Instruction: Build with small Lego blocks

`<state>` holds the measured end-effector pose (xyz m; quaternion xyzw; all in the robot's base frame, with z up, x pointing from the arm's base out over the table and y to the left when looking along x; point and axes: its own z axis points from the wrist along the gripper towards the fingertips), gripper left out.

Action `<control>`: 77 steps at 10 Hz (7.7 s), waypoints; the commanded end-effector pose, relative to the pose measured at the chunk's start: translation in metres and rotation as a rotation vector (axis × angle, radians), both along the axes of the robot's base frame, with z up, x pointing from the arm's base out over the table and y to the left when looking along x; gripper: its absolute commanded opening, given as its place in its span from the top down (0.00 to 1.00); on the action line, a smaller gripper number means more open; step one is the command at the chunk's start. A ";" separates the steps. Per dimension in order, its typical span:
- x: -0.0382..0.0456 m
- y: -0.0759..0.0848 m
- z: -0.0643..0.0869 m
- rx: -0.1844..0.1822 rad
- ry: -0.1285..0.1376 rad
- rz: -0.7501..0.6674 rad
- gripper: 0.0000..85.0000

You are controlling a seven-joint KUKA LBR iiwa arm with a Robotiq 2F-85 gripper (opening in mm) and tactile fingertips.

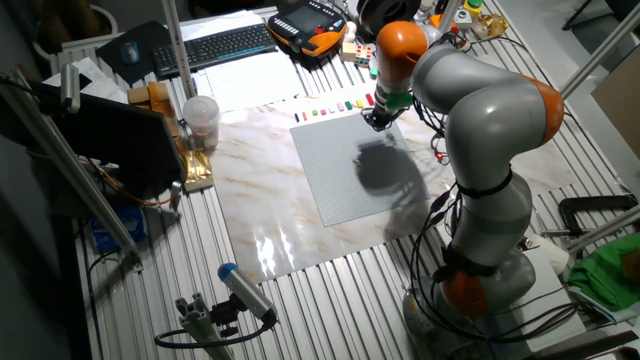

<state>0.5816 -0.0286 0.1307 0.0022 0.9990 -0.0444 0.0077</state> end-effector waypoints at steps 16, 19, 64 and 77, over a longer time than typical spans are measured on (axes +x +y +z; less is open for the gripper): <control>0.0764 -0.044 -0.052 0.047 -0.066 0.058 0.99; 0.0824 -0.048 -0.059 0.048 -0.066 0.059 0.99; 0.1508 -0.090 -0.081 0.046 -0.083 0.034 0.57; 0.1629 -0.104 -0.089 0.042 -0.094 0.003 0.52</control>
